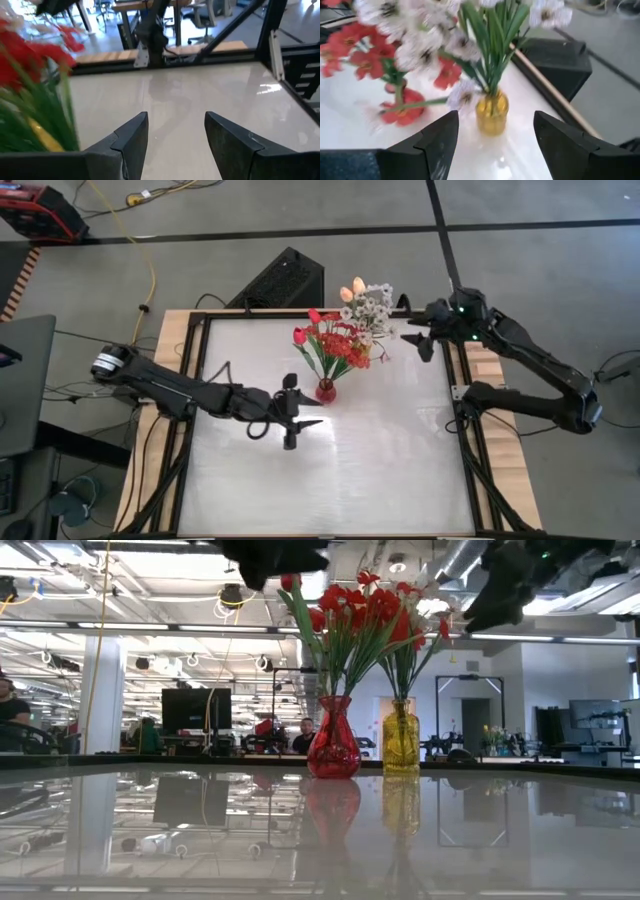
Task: Sort flowers into vase by color
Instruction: Return to Home Position
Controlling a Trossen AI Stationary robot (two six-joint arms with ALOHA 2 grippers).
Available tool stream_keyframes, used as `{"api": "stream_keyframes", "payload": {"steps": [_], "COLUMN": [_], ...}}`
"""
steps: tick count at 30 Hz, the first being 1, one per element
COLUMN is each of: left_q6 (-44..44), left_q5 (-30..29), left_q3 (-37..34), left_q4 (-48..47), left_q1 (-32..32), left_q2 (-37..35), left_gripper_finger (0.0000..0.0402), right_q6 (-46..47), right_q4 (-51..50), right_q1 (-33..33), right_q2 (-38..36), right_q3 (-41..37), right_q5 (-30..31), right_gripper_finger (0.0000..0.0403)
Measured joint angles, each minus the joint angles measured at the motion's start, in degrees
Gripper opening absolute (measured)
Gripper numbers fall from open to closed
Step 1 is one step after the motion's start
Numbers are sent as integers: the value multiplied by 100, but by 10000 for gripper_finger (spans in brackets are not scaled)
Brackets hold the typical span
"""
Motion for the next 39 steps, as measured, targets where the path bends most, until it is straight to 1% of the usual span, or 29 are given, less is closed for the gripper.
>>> {"api": "stream_keyframes", "payload": {"steps": [2, 5, 7, 9, 11, 17, 20, 23, 25, 28, 32, 36, 39], "left_q6": [48, 160, 173, 174, 167, -96, -245, -245, -245, -366, -630, -644, -739], "left_q5": [1, 15, 13, 13, 8, 13, -176, -478, -623, -848, -1033, -1049, -1190], "left_q3": [0, 0, -4, -148, -407, -1478, -2034, -2590, -2948, -3391, -3785, -4071, -4162], "left_q4": [-204, -562, -696, -689, -484, 446, 870, 1499, 1866, 2162, 2158, 2063, 1726], "left_q1": [-17, -33, -31, -32, -57, -70, -57, -49, -18, 70, 172, 179, 179], "left_q2": [-281, -632, -799, -947, -1046, -1451, -1777, -2151, -2395, -2799, -3433, -4125, -4623], "left_gripper_finger": [185, 185, 185, 185, 185, 185, 185, 185, 185, 184, 184, 184, 184], "right_q6": [175, 438, 673, 959, 1304, 2391, 2765, 3036, 3103, 3064, 2892, 2537, 2494], "right_q4": [-249, -540, -429, -30, 494, 1826, 2596, 3254, 3461, 3461, 3494, 3483, 3463], "right_q1": [67, 352, 628, 948, 1256, 2142, 2558, 2897, 3051, 3161, 3131, 3050, 3046], "right_q2": [-158, -359, -551, -805, -1081, -1905, -2146, -2194, -2186, -2192, -2230, -2378, -2535], "right_q3": [0, -59, -282, -689, -1220, -2684, -3260, -3706, -3872, -3910, -3910, -3910, -3910], "right_q5": [-28, -35, -45, -44, -37, 176, 340, 598, 856, 1107, 1197, 1339, 1338], "right_gripper_finger": [286, 286, 286, 286, 286, 286, 286, 286, 286, 286, 286, 286, 286]}}
